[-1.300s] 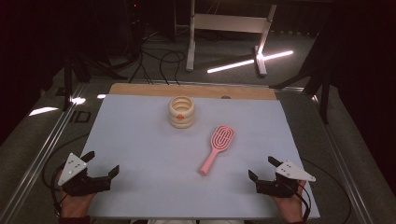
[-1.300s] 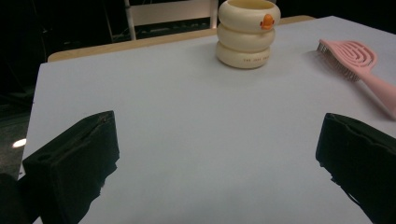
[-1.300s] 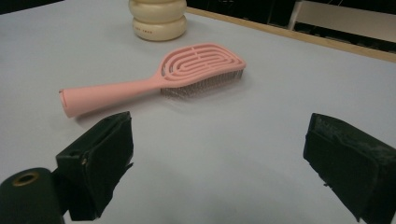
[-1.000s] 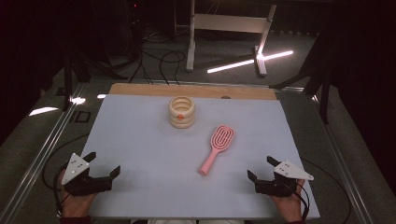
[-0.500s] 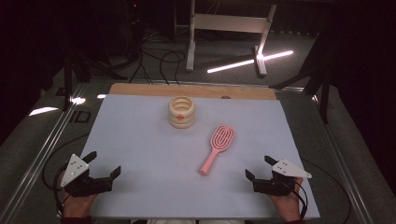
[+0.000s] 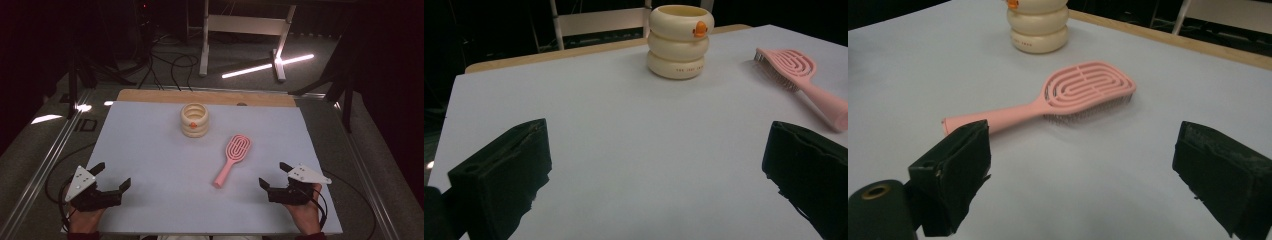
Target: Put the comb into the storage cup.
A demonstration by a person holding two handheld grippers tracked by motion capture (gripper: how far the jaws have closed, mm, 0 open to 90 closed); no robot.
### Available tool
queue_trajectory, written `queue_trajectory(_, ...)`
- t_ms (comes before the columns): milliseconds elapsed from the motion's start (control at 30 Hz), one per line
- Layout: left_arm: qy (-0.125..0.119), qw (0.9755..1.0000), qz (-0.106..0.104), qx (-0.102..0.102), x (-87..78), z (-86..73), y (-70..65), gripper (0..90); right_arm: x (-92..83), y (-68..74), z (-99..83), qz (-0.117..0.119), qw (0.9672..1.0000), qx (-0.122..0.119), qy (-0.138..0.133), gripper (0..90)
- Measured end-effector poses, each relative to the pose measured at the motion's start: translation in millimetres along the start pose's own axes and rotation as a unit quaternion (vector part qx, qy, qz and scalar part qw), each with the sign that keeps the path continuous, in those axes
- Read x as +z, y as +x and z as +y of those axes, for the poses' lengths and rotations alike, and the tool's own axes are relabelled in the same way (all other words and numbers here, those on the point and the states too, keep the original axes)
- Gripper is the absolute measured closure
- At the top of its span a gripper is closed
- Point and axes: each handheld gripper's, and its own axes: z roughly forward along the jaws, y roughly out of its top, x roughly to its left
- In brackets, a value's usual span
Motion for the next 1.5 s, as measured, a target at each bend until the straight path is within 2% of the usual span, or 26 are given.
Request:
queue_trajectory(133,0.001,1.0,0.007,0.004,0.2,-0.8,0.1,0.0,6.6,3.4,8.6,0.011,0.9999,-0.004,0.003,8.4)
queue_trajectory(400,-0.007,0.9999,0.013,0.0,-1.5,-1.3,1.6,0.0,22.9,14.2,24.6,0.034,0.9991,-0.021,0.014,8.5)
queue_trajectory(567,-0.007,0.9999,0.013,0.0,-0.9,-1.7,1.4,0.0,33.1,18.6,31.0,0.037,0.9986,-0.032,0.023,8.5)
queue_trajectory(933,-0.005,0.9999,0.012,-0.001,0.7,-2.5,0.8,0.0,53.2,29.3,38.2,0.049,0.9976,-0.034,0.034,8.9)
queue_trajectory(1000,-0.005,0.9999,0.012,0.0,0.9,-2.5,0.6,0.0,55.1,30.3,39.1,0.046,0.9976,-0.035,0.038,9.1)
queue_trajectory(1133,-0.005,0.9999,0.012,0.0,1.0,-2.6,0.7,0.0,66.7,32.8,41.7,0.042,0.9973,-0.024,0.056,12.8)
queue_trajectory(1333,-0.003,0.9999,0.012,0.001,1.1,-2.7,0.8,0.0,79.9,41.6,43.5,0.055,0.9964,-0.025,0.059,18.3)
queue_trajectory(1500,-0.003,0.9999,0.011,0.001,1.6,-2.9,0.6,0.0,88.7,48.1,45.4,0.067,0.9959,-0.016,0.059,40.5)
